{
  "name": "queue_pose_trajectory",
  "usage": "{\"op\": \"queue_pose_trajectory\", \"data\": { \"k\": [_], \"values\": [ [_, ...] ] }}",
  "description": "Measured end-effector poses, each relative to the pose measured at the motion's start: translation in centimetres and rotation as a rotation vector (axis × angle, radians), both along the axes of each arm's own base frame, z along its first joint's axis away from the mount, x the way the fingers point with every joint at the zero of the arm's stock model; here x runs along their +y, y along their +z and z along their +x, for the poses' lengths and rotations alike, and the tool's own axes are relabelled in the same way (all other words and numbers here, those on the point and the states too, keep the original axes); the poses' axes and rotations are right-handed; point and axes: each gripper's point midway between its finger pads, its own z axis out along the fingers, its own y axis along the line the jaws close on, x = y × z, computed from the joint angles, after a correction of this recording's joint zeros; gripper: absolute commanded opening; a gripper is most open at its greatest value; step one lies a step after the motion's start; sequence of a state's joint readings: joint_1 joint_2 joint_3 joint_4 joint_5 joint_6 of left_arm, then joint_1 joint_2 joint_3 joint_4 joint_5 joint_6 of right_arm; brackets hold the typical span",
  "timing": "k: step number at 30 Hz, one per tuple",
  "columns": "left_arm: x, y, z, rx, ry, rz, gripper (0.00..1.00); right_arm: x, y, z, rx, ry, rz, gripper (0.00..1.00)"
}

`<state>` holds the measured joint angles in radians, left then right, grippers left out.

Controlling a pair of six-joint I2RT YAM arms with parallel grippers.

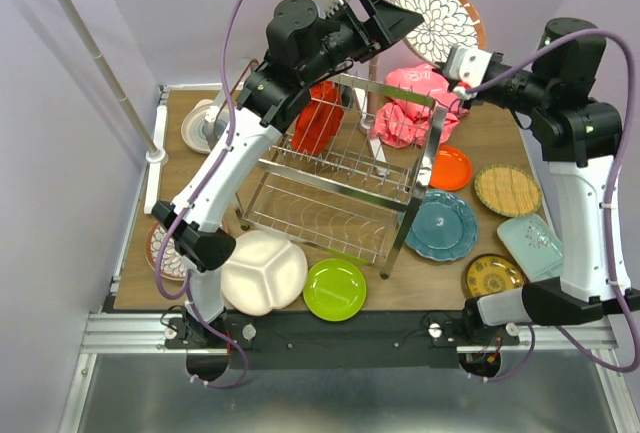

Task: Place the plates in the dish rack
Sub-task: Pass the plate from the right arm to the left

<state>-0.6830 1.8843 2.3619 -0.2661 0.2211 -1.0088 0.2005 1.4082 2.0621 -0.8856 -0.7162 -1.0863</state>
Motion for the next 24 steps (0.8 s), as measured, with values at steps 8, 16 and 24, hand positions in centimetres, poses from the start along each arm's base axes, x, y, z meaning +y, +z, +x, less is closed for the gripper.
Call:
{"op": "queue_pose_trajectory", "data": {
  "k": [8,16,24],
  "values": [
    [0.6,-2.2,1.5,0.036,0.087,0.082,0.63,0.6,-2.0,-0.9,-0.103,-0.033,-0.143,0.01],
    [1.7,-3.1,2.6,0.019,0.182,0.161,0.36,1.2,-2.5,-1.0,-0.214,-0.050,-0.210,0.01],
    [2.6,-3.4,3.0,0.012,0.274,0.215,0.00,1.9,-2.6,-1.0,-0.341,-0.054,-0.297,0.01]
  ]
}}
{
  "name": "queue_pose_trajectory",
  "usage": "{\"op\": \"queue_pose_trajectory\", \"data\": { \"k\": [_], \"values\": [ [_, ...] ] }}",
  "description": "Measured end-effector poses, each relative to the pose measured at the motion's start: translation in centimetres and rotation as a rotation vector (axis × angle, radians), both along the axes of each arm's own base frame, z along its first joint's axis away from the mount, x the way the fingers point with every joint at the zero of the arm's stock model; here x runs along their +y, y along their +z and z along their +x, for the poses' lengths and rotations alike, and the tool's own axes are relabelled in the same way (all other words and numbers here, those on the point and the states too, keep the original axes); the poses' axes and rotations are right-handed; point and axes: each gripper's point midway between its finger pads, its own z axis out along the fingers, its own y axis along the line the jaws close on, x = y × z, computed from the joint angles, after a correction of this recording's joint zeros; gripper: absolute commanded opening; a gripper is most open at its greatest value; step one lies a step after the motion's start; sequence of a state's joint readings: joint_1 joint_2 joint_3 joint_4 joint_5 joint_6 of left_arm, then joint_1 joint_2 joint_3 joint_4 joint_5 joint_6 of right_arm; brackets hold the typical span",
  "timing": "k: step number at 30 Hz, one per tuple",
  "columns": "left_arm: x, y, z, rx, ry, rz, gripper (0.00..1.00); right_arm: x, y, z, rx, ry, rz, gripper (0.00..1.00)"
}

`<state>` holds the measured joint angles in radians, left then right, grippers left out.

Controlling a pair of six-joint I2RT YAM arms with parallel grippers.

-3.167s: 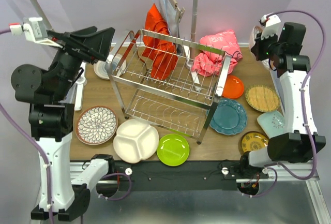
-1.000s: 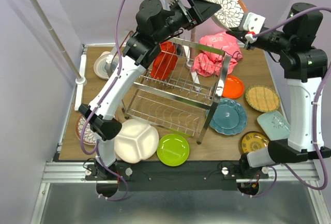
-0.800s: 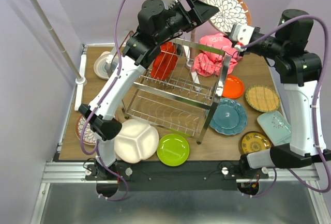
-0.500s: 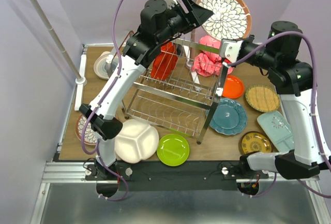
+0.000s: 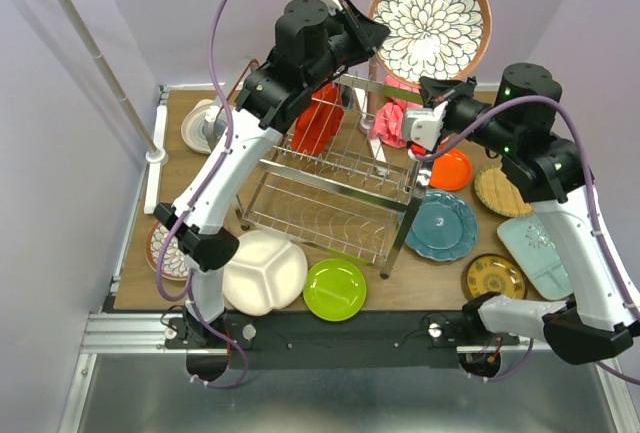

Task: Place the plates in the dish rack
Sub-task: Pass the plate from the right arm to the left, then insert the plate into the dish rack

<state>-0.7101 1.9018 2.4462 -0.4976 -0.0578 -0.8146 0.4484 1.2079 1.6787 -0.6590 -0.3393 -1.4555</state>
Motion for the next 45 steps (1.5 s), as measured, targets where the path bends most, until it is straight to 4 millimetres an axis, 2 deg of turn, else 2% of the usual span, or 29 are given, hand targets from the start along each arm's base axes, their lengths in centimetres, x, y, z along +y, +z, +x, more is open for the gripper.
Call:
{"op": "queue_pose_trajectory", "data": {
  "k": [4,7,10,11,14,16,21,29,35,38,42,45],
  "values": [
    [0.5,0.0,0.1,-0.013,0.045,0.029,0.00,0.6,-0.3,-0.1,-0.060,0.018,-0.031,0.02],
    [0.4,0.0,-0.1,-0.032,0.054,0.055,0.00,0.6,-0.5,-0.2,-0.093,0.023,-0.032,0.09],
    [0.5,0.3,-0.5,-0.064,0.059,0.072,0.00,0.6,-0.5,-0.5,-0.112,0.031,-0.029,0.24],
    [0.6,0.5,-0.6,-0.076,0.059,0.076,0.00,0.7,-0.4,-0.6,-0.118,0.036,-0.026,0.33],
    [1.3,1.5,-1.2,-0.145,0.067,0.103,0.00,1.5,-0.1,-0.9,-0.124,0.067,0.007,0.47],
    [1.9,2.3,-1.7,-0.183,0.071,0.118,0.00,1.7,0.7,-1.0,-0.145,0.075,0.030,0.52],
    [2.8,4.2,-2.3,-0.242,0.085,0.105,0.00,1.5,3.2,-1.8,-0.214,0.081,0.092,0.73],
    [4.7,5.2,-2.1,-0.246,0.149,0.086,0.00,0.8,5.9,-4.1,-0.291,0.107,0.171,0.81],
    [7.9,5.4,-1.4,-0.239,0.240,0.090,0.00,0.7,6.7,-5.5,-0.304,0.137,0.221,0.81],
    [9.9,6.0,-1.4,-0.254,0.287,0.092,0.00,0.4,7.1,-6.2,-0.299,0.142,0.253,0.81],
    [12.0,8.0,-2.6,-0.305,0.326,0.088,0.00,0.0,7.9,-6.4,-0.259,0.124,0.338,0.85],
    [13.2,9.3,-4.0,-0.347,0.336,0.086,0.00,-1.0,9.2,-5.3,-0.173,0.046,0.484,0.92]
  ]
}}
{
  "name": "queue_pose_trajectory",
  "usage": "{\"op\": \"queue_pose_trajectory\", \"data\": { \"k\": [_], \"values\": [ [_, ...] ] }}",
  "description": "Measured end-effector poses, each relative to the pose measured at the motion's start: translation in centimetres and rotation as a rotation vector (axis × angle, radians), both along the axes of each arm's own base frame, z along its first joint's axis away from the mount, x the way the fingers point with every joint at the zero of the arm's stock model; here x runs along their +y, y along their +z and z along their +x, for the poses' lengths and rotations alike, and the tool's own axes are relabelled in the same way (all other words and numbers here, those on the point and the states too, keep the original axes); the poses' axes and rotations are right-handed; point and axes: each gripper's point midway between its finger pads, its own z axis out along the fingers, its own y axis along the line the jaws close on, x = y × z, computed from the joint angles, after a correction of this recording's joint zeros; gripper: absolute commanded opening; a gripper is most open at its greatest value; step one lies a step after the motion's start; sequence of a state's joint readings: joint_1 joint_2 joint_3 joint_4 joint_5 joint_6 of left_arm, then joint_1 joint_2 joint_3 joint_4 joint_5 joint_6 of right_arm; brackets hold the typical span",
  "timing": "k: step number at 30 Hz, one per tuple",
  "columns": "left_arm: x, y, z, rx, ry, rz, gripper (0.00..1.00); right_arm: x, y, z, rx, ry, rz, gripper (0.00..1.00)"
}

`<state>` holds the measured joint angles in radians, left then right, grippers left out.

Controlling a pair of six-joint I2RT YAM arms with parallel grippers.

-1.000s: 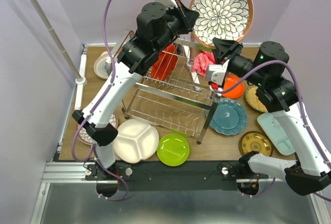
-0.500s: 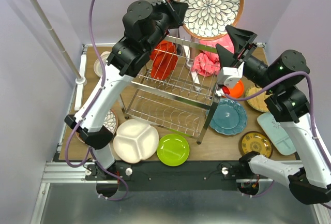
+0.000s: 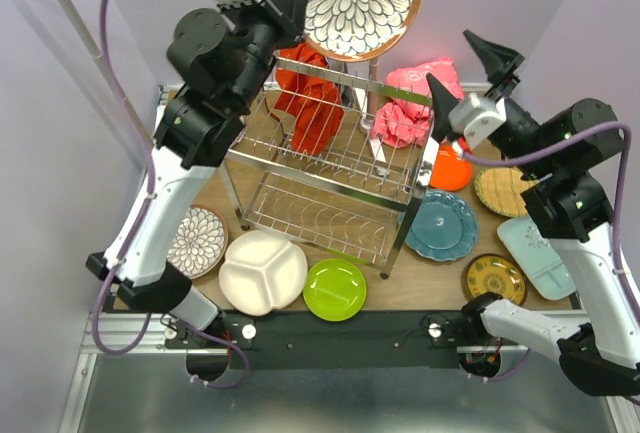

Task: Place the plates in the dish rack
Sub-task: Insert the plate into the dish rack

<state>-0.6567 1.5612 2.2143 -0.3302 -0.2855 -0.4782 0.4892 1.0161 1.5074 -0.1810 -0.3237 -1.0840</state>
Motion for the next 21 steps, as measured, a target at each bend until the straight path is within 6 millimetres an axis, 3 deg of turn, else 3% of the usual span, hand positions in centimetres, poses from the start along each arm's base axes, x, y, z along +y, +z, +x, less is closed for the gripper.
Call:
{"op": "queue_pose_trajectory", "data": {
  "k": [3,12,18,21],
  "values": [
    [2.2,1.1,-2.3,-0.044,0.030,0.019,0.00,-1.0,0.7,1.3,0.090,-0.050,0.133,1.00],
    [11.7,3.1,-8.5,-0.114,0.264,0.066,0.00,-5.5,-0.6,4.3,0.335,-0.252,0.583,1.00],
    [16.8,1.4,-10.9,-0.074,0.428,0.149,0.00,-9.3,-2.0,6.3,0.397,-0.375,0.844,1.00],
    [17.9,0.1,-11.1,-0.041,0.480,0.197,0.00,-11.1,-4.2,7.8,0.445,-0.449,0.969,1.00]
  ]
}}
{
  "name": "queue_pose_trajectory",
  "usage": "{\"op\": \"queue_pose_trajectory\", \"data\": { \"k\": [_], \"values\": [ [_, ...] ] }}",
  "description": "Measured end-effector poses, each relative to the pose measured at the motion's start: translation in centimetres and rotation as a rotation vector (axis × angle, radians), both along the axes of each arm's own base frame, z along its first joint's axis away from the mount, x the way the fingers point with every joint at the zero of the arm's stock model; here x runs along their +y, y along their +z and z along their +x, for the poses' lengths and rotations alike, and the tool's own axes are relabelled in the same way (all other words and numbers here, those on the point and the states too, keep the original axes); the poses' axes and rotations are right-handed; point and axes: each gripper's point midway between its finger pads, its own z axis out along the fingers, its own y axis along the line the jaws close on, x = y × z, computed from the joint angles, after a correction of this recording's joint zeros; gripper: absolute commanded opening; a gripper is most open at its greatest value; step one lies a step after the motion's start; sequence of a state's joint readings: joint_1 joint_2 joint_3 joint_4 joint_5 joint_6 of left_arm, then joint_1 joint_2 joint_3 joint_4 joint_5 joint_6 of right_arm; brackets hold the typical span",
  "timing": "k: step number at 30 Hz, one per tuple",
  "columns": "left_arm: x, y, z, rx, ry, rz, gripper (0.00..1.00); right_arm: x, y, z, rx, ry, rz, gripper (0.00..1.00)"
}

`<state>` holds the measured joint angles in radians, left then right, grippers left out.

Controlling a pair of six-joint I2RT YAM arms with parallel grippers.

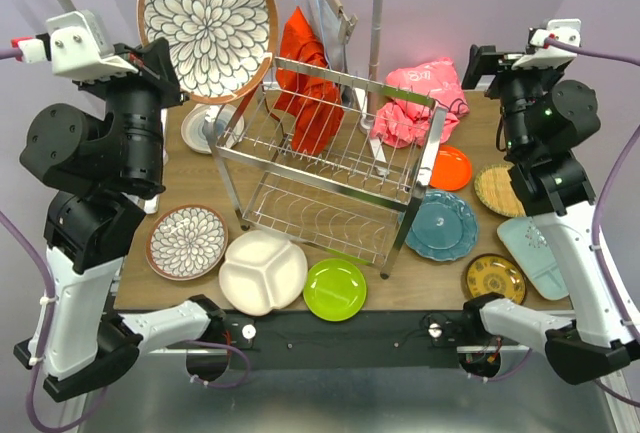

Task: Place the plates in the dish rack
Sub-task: Insert the plate into the dish rack

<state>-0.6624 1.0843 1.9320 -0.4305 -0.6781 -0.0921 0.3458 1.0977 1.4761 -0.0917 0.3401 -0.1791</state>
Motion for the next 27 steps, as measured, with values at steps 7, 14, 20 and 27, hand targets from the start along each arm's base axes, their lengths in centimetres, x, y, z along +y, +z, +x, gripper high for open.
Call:
{"op": "queue_pose_trajectory", "data": {
  "k": [7,14,20,27],
  "values": [
    [1.5,-3.6,0.5,0.111,0.105,0.112,0.00,-2.3,-3.2,2.0,0.066,-0.105,0.183,1.00],
    [2.3,-4.9,1.3,0.179,0.201,0.228,0.00,-2.9,-4.0,2.2,0.071,-0.125,0.283,1.00],
    [2.0,-5.3,2.7,0.209,0.250,0.334,0.00,-3.2,-4.5,2.7,0.077,-0.132,0.315,1.00],
    [1.4,-5.3,3.5,0.215,0.262,0.408,0.00,-3.2,-5.1,3.4,0.093,-0.139,0.328,1.00]
  ]
}}
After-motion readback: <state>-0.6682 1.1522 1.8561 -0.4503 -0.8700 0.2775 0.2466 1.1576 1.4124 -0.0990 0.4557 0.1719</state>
